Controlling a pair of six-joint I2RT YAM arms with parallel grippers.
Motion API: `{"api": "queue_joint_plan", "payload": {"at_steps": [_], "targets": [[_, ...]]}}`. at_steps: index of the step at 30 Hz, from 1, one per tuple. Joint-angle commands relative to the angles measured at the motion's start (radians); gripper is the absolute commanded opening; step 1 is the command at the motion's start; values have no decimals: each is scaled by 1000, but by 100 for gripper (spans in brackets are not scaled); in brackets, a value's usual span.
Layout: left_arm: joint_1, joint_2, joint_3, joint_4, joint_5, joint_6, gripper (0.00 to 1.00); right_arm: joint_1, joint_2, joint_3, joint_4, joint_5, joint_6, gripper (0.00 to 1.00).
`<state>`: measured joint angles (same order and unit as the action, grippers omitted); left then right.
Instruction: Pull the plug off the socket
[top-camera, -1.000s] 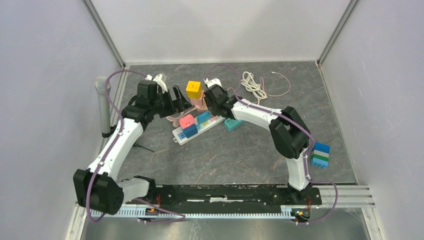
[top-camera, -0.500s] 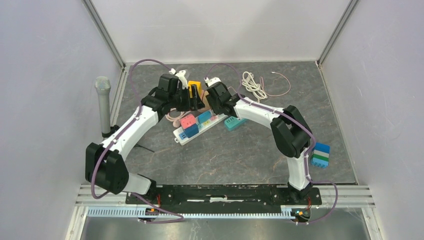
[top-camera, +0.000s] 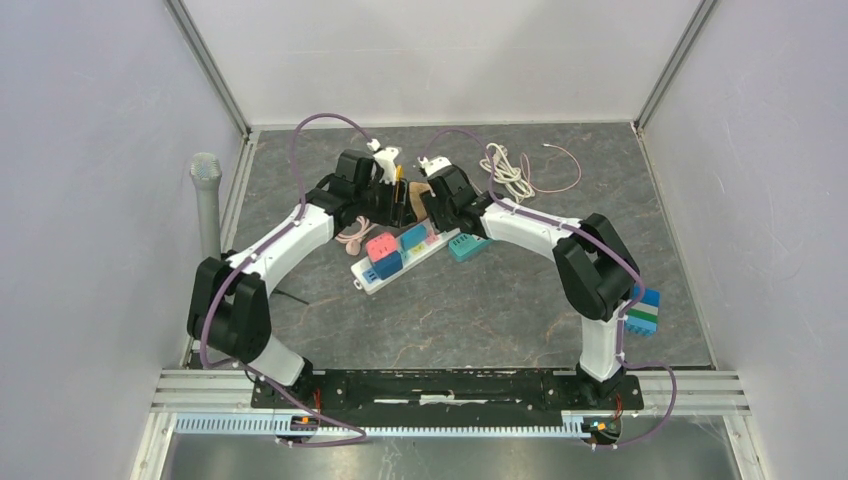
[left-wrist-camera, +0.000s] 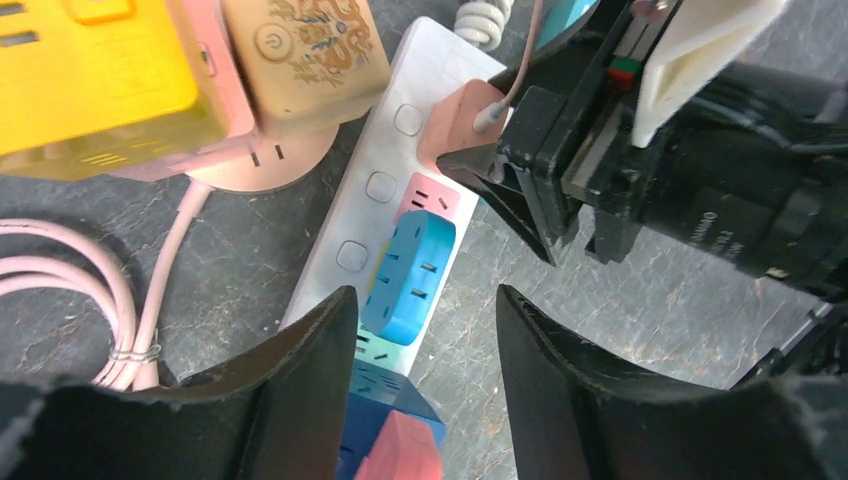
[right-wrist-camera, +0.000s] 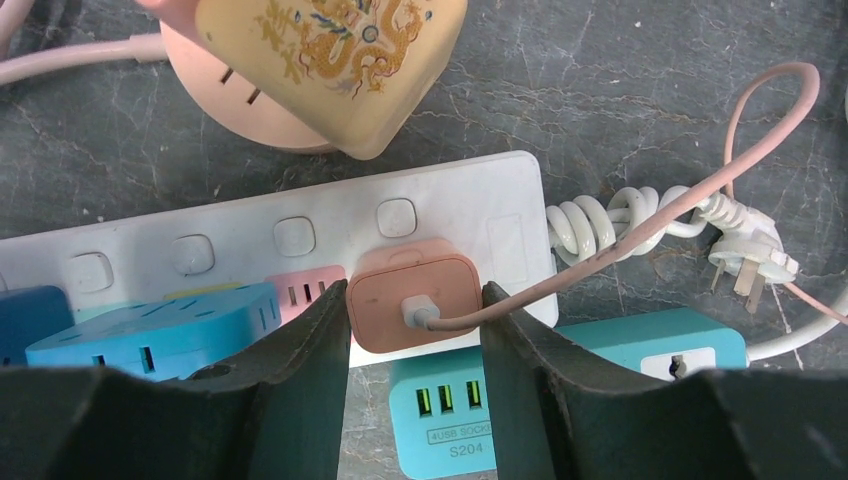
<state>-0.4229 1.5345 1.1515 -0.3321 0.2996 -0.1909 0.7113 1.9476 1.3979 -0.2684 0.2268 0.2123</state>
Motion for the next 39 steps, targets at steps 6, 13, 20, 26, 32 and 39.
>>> {"api": "queue_joint_plan", "payload": {"at_steps": [6,13,20,26,32,39], "targets": [[-13,97,25,22,100,149,44,-42,-45,-44,55,-169,-30,0],[-38,159,41,-3,88,175,31,-48,-40,-42,59,-201,-22,0],[-61,181,28,-68,-39,182,18,-58,-59,-66,111,-280,11,0],[-60,176,-29,-92,-122,159,14,-81,-115,-211,319,-362,12,0],[-59,173,-38,-94,-142,130,13,-50,-138,-263,347,-201,-85,0],[-43,185,-26,-99,-131,102,12,-49,-179,-310,397,-201,-151,0]]}}
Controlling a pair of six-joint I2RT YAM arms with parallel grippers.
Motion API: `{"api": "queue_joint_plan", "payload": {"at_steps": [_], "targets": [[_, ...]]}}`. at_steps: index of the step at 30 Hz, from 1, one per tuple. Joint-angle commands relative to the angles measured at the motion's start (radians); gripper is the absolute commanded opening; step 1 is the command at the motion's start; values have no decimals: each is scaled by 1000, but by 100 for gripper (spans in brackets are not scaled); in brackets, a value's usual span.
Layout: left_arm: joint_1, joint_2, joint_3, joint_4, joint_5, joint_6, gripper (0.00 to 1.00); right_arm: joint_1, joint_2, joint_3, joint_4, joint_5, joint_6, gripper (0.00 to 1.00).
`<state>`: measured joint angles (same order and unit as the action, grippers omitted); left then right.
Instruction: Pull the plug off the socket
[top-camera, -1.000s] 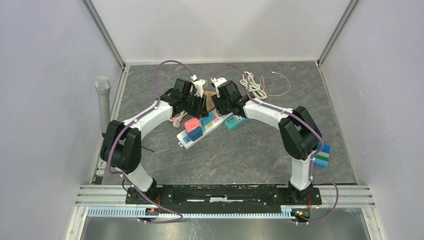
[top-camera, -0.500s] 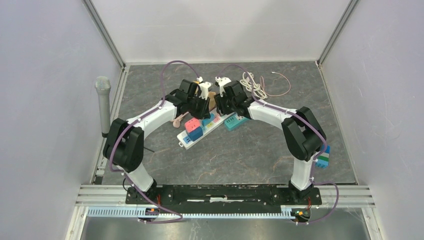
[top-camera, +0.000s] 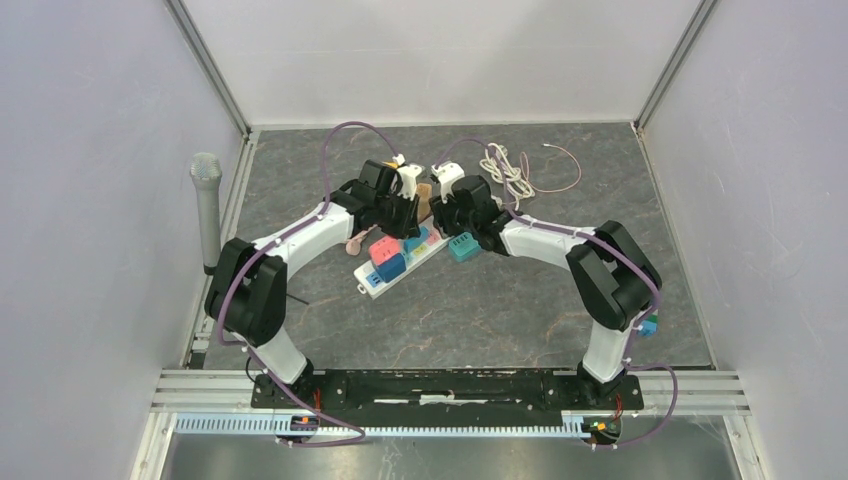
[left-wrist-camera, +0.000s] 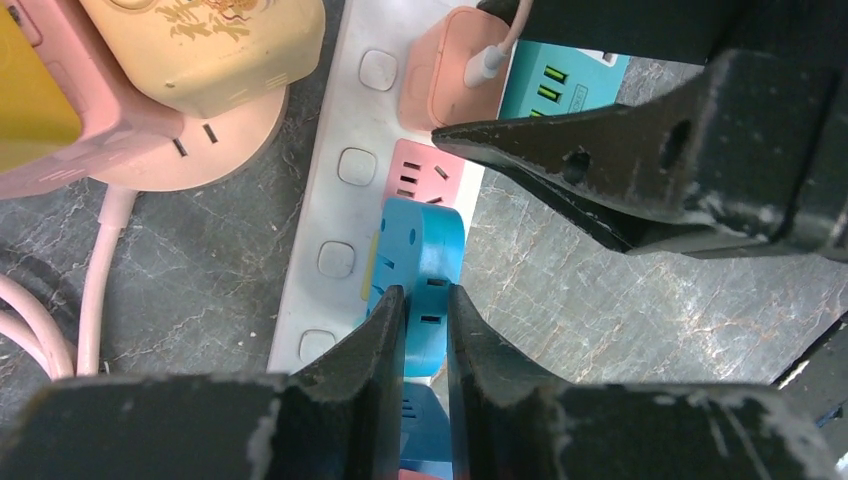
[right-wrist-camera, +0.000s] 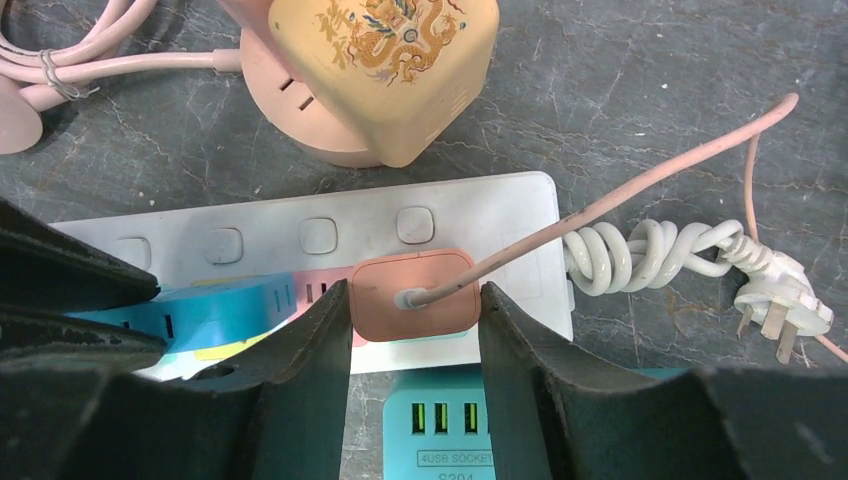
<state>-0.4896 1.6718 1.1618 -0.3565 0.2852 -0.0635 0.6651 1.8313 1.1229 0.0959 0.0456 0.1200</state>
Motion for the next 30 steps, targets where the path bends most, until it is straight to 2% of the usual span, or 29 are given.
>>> {"api": "queue_joint_plan", "payload": {"at_steps": [1,3,6,10,13,16,19,20,22,24,27,30], "targets": [[31,50,-32,-76,-105,-35,12,-22,-77,-54,66,-82,-50,0],[39,55,-25,-79,-93,-45,12,-56,-99,-93,130,-154,-7,0],[41,58,-19,-82,-82,-51,12,-48,-89,-75,117,-172,-5,0],[43,68,-16,-84,-81,-55,12,31,-78,-51,73,-24,-110,0],[46,75,-15,-86,-76,-52,12,26,-87,-44,65,9,-167,0],[49,80,-10,-87,-74,-51,12,-25,-103,-53,96,-60,-110,0],[49,85,-7,-87,-66,-56,12,-84,-102,-79,170,-211,17,0],[49,87,-5,-86,-65,-58,12,-65,-100,-69,157,-211,-10,0],[49,89,-5,-87,-67,-56,12,15,-83,-10,66,-87,-151,0],[48,89,-5,-87,-70,-55,12,57,-67,26,21,-30,-201,0],[49,87,-8,-87,-74,-55,12,34,-81,-3,58,-40,-151,0],[49,84,-20,-87,-76,-58,12,-25,-101,-37,114,-143,-60,0]]}}
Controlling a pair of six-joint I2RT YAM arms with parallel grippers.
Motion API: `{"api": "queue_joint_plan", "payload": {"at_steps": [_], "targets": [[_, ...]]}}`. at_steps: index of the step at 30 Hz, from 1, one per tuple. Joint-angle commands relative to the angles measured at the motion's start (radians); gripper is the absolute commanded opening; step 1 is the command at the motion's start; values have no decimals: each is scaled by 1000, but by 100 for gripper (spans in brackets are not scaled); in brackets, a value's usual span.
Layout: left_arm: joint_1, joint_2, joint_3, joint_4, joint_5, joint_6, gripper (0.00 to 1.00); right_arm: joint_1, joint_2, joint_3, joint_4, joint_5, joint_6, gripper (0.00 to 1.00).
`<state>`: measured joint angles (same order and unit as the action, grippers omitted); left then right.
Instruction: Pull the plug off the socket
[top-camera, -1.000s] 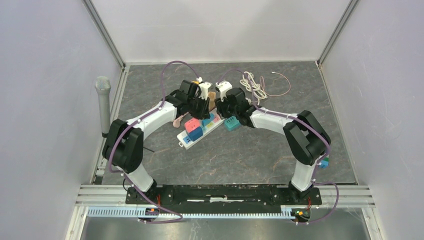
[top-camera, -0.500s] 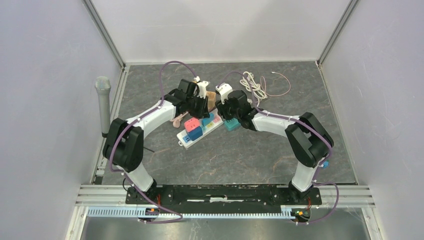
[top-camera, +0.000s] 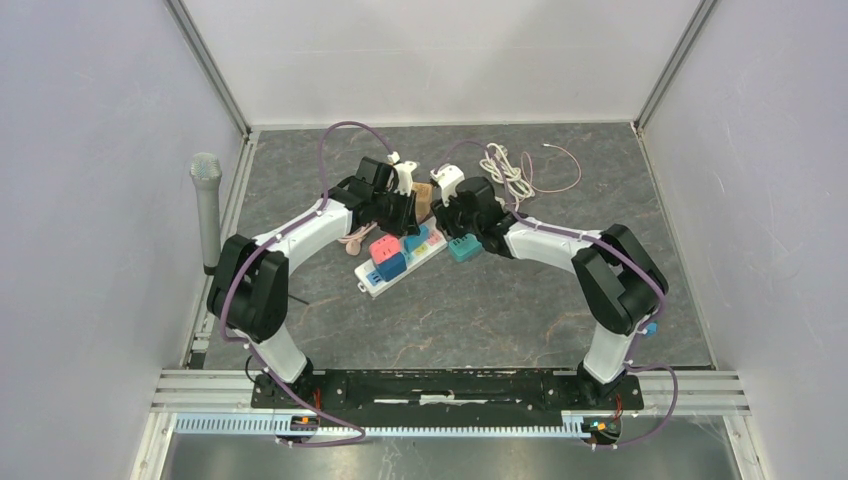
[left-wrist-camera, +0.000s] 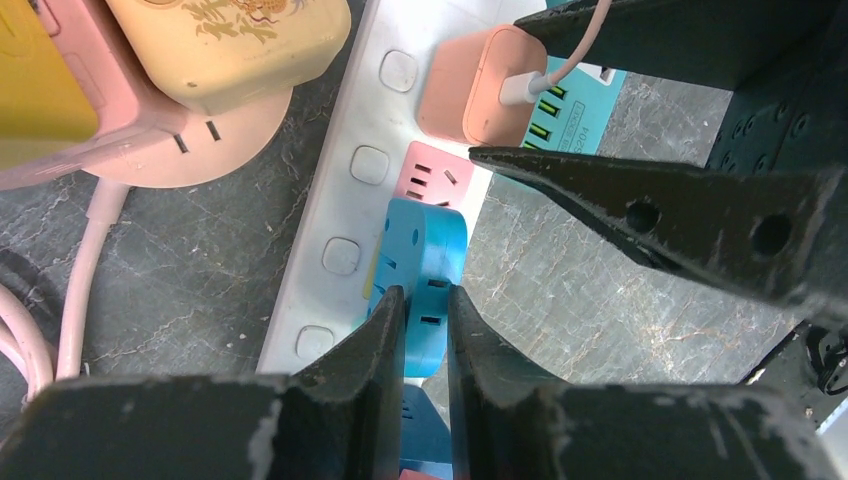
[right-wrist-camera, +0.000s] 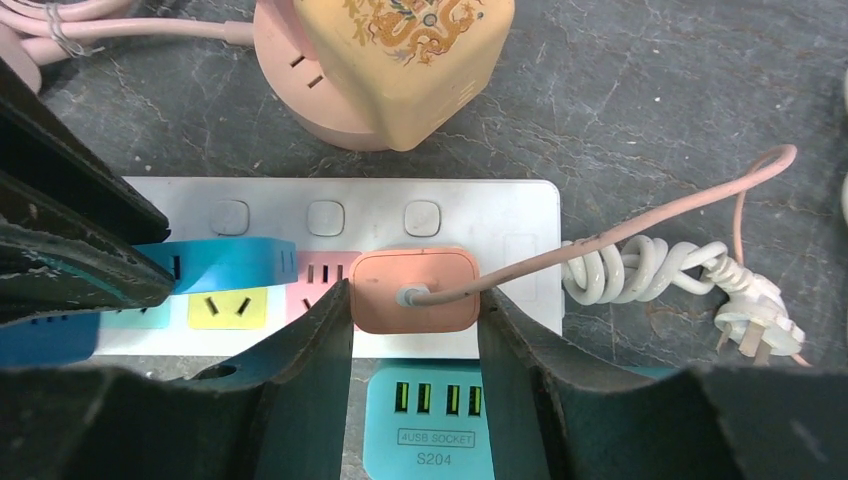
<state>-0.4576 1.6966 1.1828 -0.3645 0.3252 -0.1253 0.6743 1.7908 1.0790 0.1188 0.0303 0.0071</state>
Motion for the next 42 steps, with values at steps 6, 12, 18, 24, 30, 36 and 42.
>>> {"api": "queue_joint_plan", "payload": {"at_steps": [6,12,18,24,30,36,42], "targets": [[17,53,-64,-70,-119,-3,12,54,-64,23,56,38,-103,0],[17,39,-82,-60,-121,3,11,8,-103,-20,126,-27,-23,0],[17,37,-86,-57,-130,-2,11,40,-92,3,95,-15,-65,0],[17,31,-94,-56,-136,0,11,-19,-178,68,64,-40,10,0],[17,38,-101,-53,-134,-5,11,-64,-214,67,91,-124,98,0],[17,31,-61,-62,-126,-2,12,-92,-237,60,38,-50,93,0],[17,31,101,-110,-87,-16,26,-185,-337,62,-45,19,102,0]]}}
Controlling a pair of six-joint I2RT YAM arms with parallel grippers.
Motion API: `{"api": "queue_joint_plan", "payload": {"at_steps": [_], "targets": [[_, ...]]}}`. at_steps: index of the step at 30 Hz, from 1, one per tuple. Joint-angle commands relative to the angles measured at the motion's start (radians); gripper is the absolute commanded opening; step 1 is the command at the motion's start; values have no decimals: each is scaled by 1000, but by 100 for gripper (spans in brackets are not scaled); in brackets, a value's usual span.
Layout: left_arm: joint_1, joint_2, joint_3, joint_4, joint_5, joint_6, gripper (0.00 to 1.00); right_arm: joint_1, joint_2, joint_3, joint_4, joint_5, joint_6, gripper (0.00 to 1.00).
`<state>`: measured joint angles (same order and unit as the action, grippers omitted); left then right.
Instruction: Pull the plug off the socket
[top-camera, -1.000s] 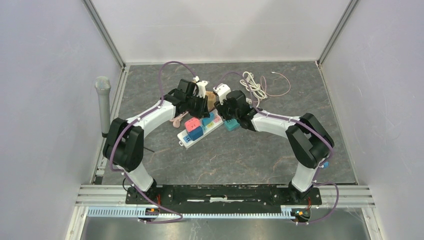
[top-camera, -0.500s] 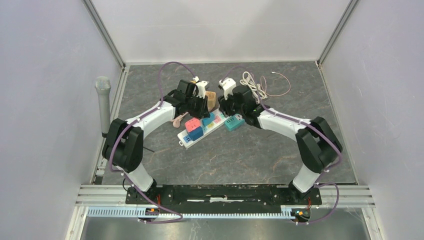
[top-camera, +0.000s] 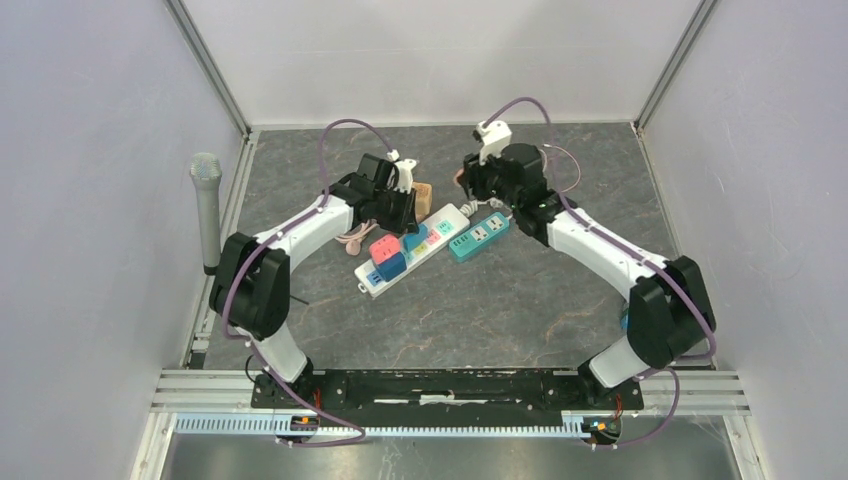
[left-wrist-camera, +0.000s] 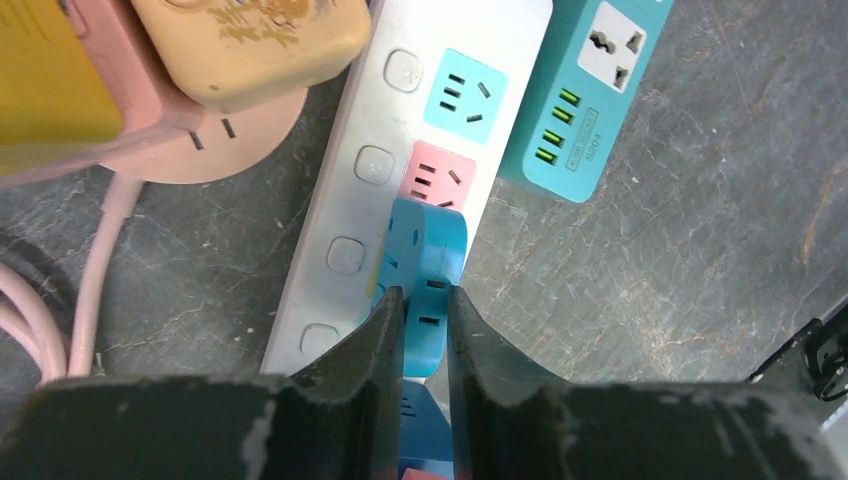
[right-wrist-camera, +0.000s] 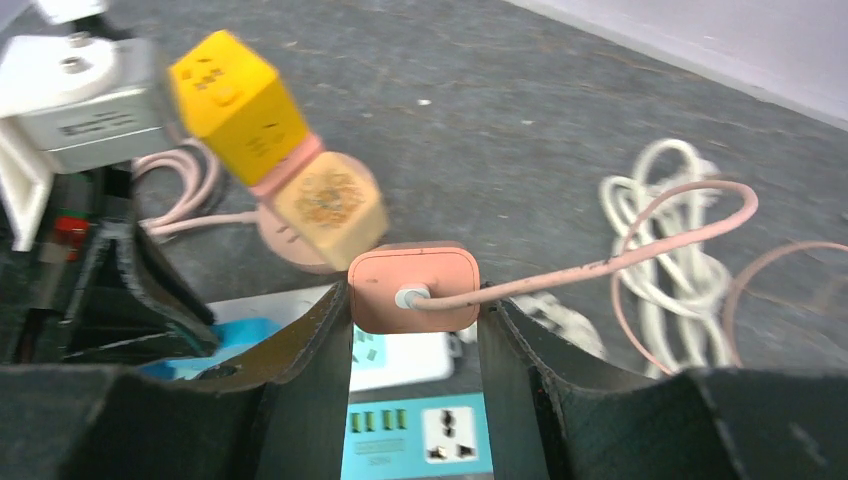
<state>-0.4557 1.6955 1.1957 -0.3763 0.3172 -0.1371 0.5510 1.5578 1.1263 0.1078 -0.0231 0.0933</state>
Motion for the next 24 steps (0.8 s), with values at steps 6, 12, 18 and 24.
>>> {"api": "queue_joint_plan", "payload": {"at_steps": [6,12,18,24], "targets": [[15,35,269,-101,-3,-52,53,-149,-195,16,-138,201,50,0],[15,2,339,-101,35,-90,67,-222,-263,-48,-251,312,142,0],[15,-145,257,-96,-71,-111,94,-308,-300,-181,-418,358,315,1],[15,-346,124,-90,-248,-129,100,-390,-300,-318,-496,288,372,3]]}}
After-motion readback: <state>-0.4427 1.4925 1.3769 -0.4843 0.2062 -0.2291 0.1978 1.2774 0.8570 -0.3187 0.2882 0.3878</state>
